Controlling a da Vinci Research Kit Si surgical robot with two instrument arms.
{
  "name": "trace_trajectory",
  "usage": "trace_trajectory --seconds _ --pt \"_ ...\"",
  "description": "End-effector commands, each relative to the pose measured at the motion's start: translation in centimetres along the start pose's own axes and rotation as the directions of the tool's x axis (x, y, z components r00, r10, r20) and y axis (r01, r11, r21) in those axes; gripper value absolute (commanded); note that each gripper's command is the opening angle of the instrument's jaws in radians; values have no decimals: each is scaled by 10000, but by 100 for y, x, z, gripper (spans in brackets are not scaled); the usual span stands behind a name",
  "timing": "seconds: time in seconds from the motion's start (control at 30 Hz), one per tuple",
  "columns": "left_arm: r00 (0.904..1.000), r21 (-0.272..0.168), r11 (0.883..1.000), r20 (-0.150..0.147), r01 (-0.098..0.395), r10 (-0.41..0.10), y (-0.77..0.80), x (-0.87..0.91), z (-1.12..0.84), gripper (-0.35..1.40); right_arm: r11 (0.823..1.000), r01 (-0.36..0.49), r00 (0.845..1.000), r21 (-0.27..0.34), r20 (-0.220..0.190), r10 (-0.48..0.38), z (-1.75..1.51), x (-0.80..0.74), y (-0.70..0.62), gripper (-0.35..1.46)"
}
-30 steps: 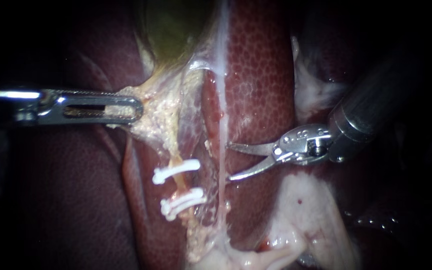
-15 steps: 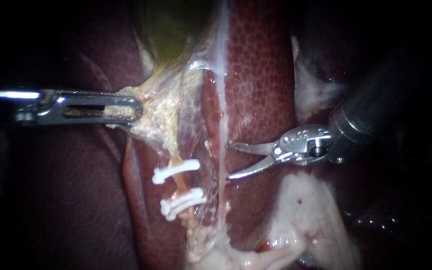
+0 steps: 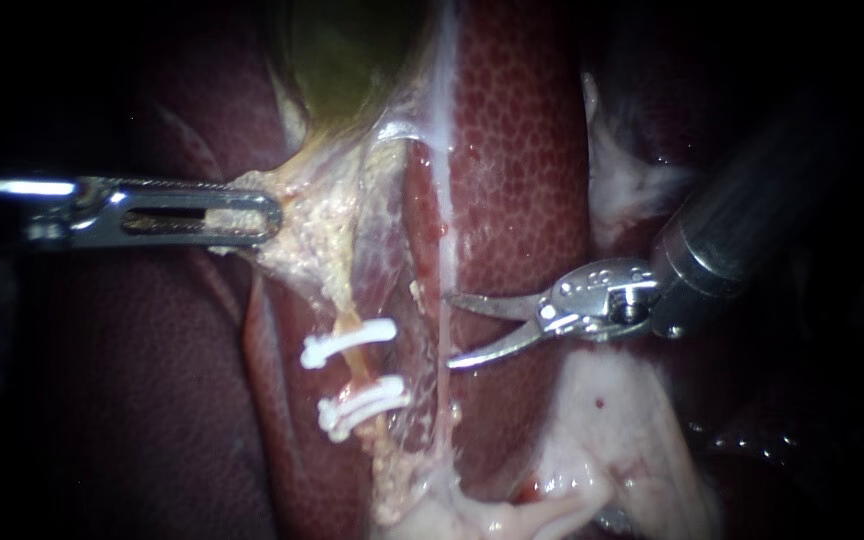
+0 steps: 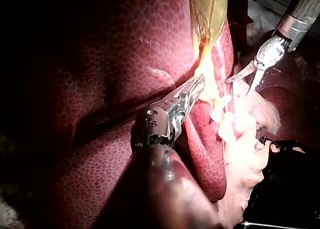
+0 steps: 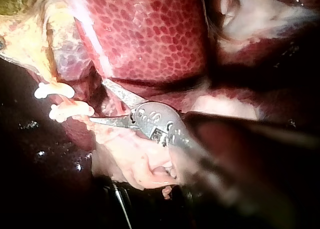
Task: Go to the cutting position left tube
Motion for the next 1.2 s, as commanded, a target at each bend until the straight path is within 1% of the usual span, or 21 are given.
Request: trace_trajectory --seconds 0.03,0.2,0.4,0.57,0.83,1.03,1.2 --pt "10000 -7 10000 5 5 -5 0 0 0 -35 10000 10 10000 17 2 -10 0 1 -1 143" --pt "10000 -30 10000 13 9 -9 0 -1 -1 -35 10000 16 10000 81 -3 -16 6 7 -8 143" --pt "10000 -45 10000 17 19 -19 0 -3 -4 -35 9999 -26 10000 109 -6 26 12 11 -12 143" --pt "10000 -45 10000 16 26 -26 -1 -3 -5 -35 9992 -276 9996 272 -2 276 19 7 -15 143" --pt "10000 -52 10000 17 37 -37 -4 -4 -6 -35 9960 -549 9985 706 41 547 47 -1 -20 143" --pt "10000 -66 10000 22 45 -45 -10 -4 -8 -35 9933 -660 9978 952 84 655 67 -3 -25 143" --pt "10000 -73 10000 25 49 -49 -12 -5 -8 -35 9916 -680 9977 1105 111 672 78 -2 -27 143"
